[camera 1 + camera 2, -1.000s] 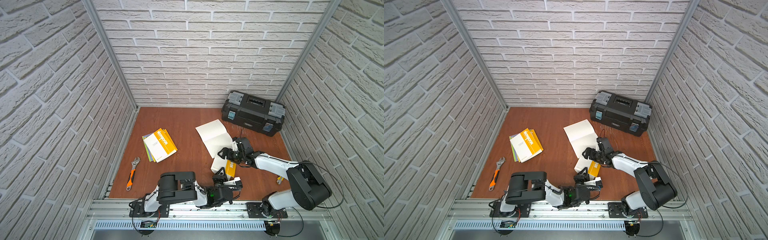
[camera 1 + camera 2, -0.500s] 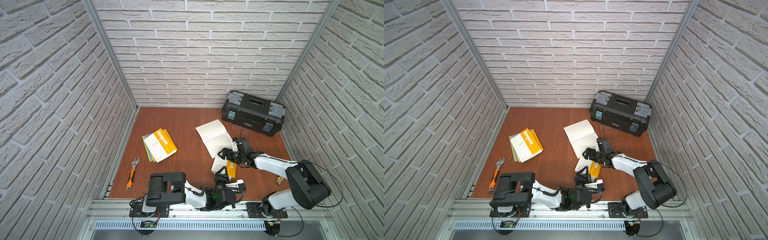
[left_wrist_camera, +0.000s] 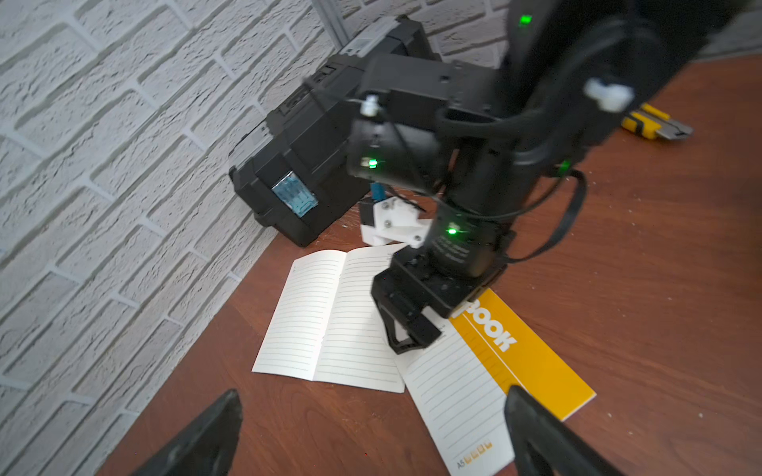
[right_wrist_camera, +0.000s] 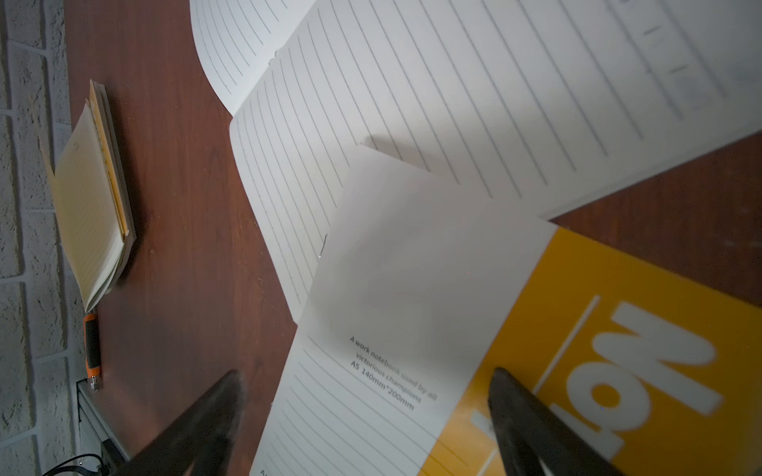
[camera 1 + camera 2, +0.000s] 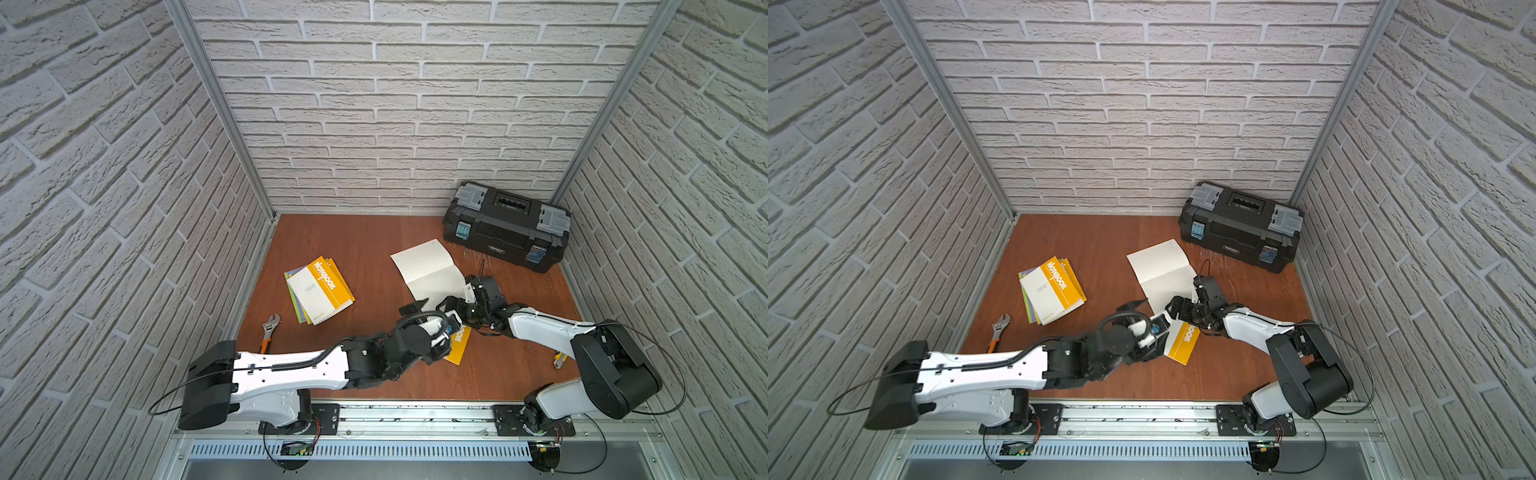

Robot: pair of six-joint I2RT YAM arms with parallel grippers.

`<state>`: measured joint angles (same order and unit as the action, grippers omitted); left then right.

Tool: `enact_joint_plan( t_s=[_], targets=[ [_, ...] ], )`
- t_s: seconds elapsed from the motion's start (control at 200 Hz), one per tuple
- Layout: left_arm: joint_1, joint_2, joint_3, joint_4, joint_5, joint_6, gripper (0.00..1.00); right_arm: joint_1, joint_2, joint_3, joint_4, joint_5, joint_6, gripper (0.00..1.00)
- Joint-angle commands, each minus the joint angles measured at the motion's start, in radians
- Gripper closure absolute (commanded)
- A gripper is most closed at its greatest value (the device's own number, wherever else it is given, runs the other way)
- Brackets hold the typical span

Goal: Close the notebook
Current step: Close the notebook at the center of the board, then pick up the notebook from the center of the board.

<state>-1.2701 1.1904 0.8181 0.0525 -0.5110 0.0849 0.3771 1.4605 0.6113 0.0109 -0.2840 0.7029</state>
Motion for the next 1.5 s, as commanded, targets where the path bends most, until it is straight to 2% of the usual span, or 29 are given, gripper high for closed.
enact_joint_plan(
  t_s=[0.0, 0.075, 0.145, 0.22, 0.3, 0.345, 0.43, 0.68, 0.76, 0.82, 1.025, 1.135, 1.495],
  targets=[
    [0.162, -0.077, -0.028, -0.087, 0.302, -0.2, 0.02, 0.006, -0.025, -0.016, 0.0, 0.014, 0.0, 0.08],
    [0.311, -0.094, -0.032, -0.092, 0.498, -0.312, 0.02, 0.007, -0.022, -0.016, -0.001, 0.012, -0.001, 0.08],
    [0.413, -0.076, -0.029, -0.095, 0.63, -0.399, 0.02, 0.006, -0.017, -0.014, 0.0, 0.01, -0.003, 0.08],
    [0.523, -0.013, -0.019, -0.099, 0.777, -0.53, 0.03, 0.006, -0.015, -0.016, 0.007, 0.007, -0.003, 0.08],
    [0.645, 0.09, -0.046, -0.006, 0.99, -0.717, 0.09, 0.006, -0.013, -0.019, 0.017, 0.006, -0.004, 0.08],
    [0.691, 0.144, -0.083, 0.121, 1.096, -0.828, 0.14, 0.007, -0.014, -0.022, 0.018, 0.004, -0.006, 0.08],
    [0.705, 0.224, -0.103, 0.255, 1.168, -0.954, 0.17, 0.006, -0.017, -0.022, 0.011, 0.004, -0.009, 0.07],
    [0.709, 0.378, -0.087, 0.374, 1.218, -1.194, 0.18, 0.006, -0.016, -0.014, 0.008, 0.001, -0.014, 0.08],
    [0.71, 0.421, -0.065, 0.309, 1.21, -1.226, 0.22, 0.006, -0.015, -0.014, 0.008, 0.003, -0.014, 0.08],
    [0.709, 0.449, -0.056, 0.261, 1.196, -1.227, 0.26, 0.006, -0.011, -0.014, 0.011, 0.002, -0.014, 0.08],
    [0.691, 0.497, -0.041, 0.253, 1.21, -1.23, 0.34, 0.006, -0.009, -0.015, 0.014, -0.001, -0.017, 0.07],
    [0.684, 0.524, -0.03, 0.245, 1.225, -1.214, 0.42, 0.006, -0.002, -0.015, 0.019, -0.007, -0.015, 0.07],
    [0.633, 0.634, -0.007, 0.302, 1.24, -1.221, 0.48, 0.006, 0.002, -0.024, 0.025, -0.008, -0.014, 0.07]
  ],
)
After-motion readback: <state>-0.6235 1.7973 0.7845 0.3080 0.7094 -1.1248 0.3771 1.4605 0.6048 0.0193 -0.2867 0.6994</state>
